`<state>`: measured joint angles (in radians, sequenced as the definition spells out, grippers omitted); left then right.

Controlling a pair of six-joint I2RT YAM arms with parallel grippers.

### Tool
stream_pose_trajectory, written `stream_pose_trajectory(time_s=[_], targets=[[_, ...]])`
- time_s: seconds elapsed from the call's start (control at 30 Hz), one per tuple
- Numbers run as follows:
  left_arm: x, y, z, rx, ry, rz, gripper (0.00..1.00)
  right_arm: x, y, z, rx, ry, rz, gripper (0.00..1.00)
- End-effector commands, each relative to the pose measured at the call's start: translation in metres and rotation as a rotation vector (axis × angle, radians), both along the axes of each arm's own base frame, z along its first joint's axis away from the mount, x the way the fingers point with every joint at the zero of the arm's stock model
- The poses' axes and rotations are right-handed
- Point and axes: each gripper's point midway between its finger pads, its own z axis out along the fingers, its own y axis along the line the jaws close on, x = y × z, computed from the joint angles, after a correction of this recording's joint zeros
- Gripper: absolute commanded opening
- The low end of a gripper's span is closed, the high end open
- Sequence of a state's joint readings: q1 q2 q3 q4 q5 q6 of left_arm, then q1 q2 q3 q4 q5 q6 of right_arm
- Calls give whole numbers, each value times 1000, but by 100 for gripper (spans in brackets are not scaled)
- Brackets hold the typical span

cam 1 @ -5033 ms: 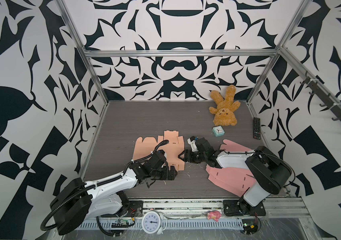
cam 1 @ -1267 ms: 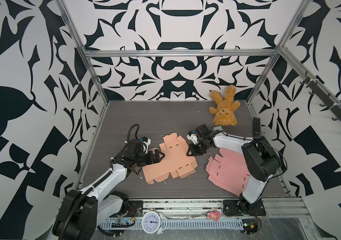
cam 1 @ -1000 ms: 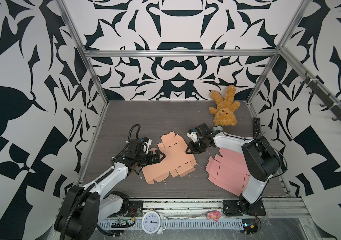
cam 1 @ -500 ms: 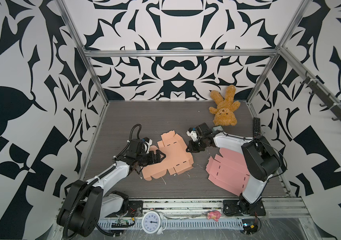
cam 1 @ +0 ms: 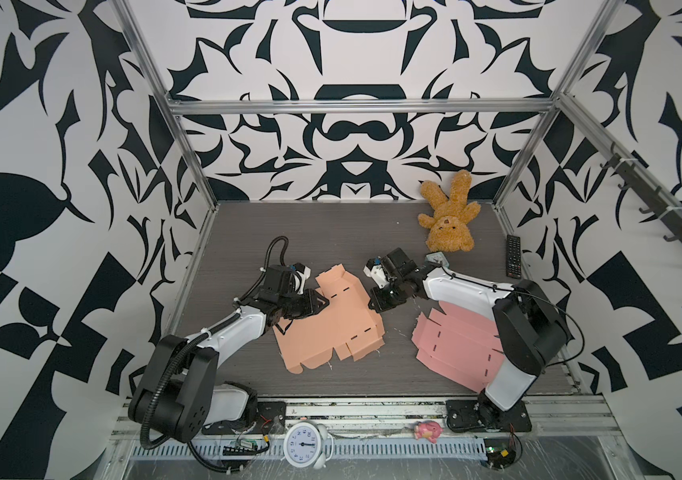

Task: Fold the paper box

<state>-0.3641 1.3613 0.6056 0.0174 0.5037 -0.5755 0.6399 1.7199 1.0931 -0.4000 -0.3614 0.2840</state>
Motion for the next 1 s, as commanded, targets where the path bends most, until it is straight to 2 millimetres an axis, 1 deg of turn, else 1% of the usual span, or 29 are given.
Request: stream_pose_trajectory(time_s=[0.0,0.17,0.27,0.33,0.6,0.8,0.97], targets=[[16,-9,9,-26,-23,-18,22,1,3,19,-4,-65,15,4],[39,-17,8,-42,-27,-9,9,-3,5,21,-9,-77,25,3],[54,-21,2,-57,-14,8,3,-4,6,21,-16,-82,31,2],[64,-23,-1,-62,-9,18,0,-5,5,21,-19,-83,32,2],[95,-31,-6,-75,-12,37,0,-7,5,22,-14,-84,31,2],[108,-33,-11,-61,-22,41,0,-10,5,20,-10,-83,27,2],[116,-36,-12,-57,-34,31,0,-9,5,21,-9,-84,27,2]])
